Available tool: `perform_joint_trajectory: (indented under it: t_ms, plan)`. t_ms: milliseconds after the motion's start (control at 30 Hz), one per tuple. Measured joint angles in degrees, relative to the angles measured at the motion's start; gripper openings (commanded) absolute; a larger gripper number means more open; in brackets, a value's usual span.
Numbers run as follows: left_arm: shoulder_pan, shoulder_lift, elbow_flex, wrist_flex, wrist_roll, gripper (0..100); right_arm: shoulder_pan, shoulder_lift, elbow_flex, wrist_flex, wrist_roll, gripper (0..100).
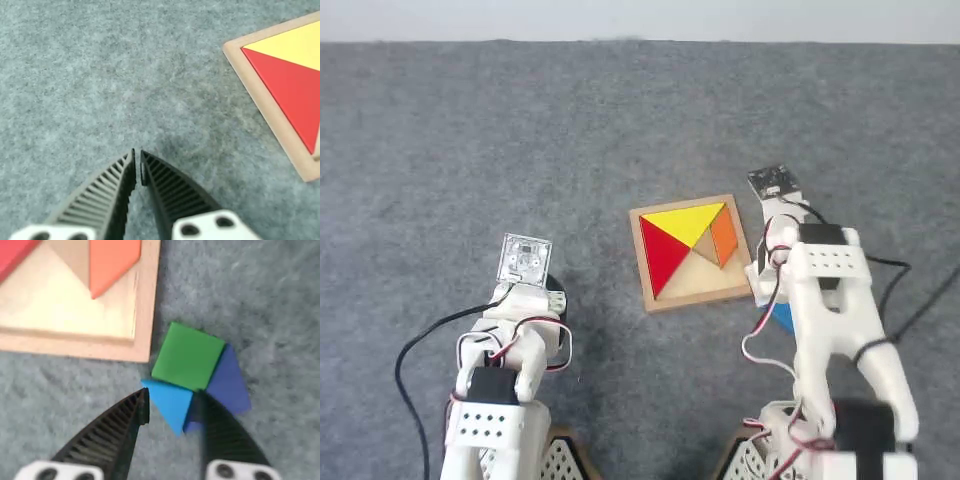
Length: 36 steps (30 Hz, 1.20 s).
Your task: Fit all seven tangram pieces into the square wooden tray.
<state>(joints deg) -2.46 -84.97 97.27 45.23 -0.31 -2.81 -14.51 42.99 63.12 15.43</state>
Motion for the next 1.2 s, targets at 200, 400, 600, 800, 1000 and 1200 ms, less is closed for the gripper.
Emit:
perform_joint_trajectory:
  t_ms: [200,400,600,800,1000,1200]
  plan:
    - [0.0,0.0,0.0,0.0,0.0,2,-0.2,8.5,-0.2,-5.5,-1.4,24.2]
    - [0.0,0.0,0.0,0.0,0.0,2,0.1,12.8,-4.4,-5.9,-2.6,24.3]
    - [0.0,0.0,0.0,0.0,0.0,2,0.3,18.5,-11.0,-3.7,-3.5,24.2]
    - [0.0,0.0,0.0,0.0,0.0,2,0.2,21.2,-13.9,-0.5,-3.6,24.2]
    - [0.0,0.0,0.0,0.0,0.0,2,-0.7,21.3,-13.9,-0.2,-3.6,24.1]
    - [0.0,0.0,0.0,0.0,0.0,2,1.0,21.3,-13.9,0.0,-3.3,24.0]
